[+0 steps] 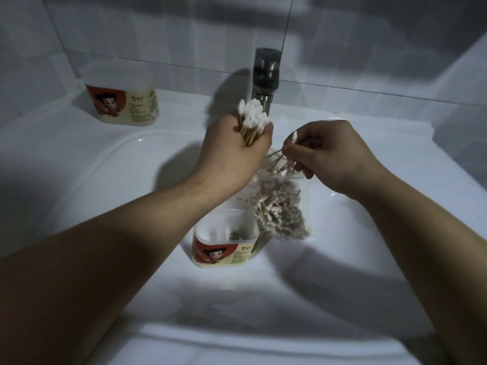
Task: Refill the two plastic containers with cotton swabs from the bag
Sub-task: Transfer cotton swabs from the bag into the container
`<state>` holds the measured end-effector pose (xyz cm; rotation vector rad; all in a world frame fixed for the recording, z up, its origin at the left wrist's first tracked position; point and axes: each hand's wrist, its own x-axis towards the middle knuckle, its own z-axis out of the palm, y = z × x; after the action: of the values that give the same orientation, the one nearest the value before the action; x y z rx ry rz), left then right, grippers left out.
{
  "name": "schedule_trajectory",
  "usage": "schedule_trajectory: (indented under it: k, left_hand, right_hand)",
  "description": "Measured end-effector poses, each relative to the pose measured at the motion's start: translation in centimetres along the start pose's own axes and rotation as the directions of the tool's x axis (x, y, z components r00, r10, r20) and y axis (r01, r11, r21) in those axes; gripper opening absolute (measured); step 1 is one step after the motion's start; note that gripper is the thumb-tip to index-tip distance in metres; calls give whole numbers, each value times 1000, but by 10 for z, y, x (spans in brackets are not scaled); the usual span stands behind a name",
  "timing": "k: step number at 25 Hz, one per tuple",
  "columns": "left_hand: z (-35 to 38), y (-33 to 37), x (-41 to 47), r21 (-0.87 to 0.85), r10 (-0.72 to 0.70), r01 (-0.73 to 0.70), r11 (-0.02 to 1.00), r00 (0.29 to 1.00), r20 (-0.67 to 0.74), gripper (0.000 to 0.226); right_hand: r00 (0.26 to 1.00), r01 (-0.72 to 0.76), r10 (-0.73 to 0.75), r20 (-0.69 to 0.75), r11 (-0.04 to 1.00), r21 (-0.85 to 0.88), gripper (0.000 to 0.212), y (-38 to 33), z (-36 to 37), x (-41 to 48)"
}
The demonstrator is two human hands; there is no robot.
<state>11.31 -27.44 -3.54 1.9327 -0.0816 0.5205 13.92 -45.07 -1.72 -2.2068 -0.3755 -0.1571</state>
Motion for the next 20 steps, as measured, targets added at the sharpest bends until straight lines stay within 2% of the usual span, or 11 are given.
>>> schedule_trajectory:
  k: [3,7,10,13,17,20]
  left_hand:
    - [6,-10,1,-58,-104,111,992,988,114,15]
    - [10,-18,4,-255,-254,288,923,954,159,15]
    - [12,-24,6,-301,-306,355,885,931,198,7]
    - [13,-25,6,-256,-288,355,899,920,266,14]
    - [9,-24,2,-159,-207,272,949,918,338,16]
    - [9,-23,0,-157,-181,254,954,911,370,33]
  right_hand:
    - [999,-3,4,50,1000,-17,13,-1,3,-2]
    - [995,0,15,-99,989,147,13,-1,-1,2]
    - [983,-6,56,-175,962,273,9,3,-3,6]
    - [982,-32,94,-163,938,346,8,6,0,8]
    - [982,-59,125,-144,916,397,8,7,5,7]
    - [983,-64,127,-130,911,407,10,6,6,6]
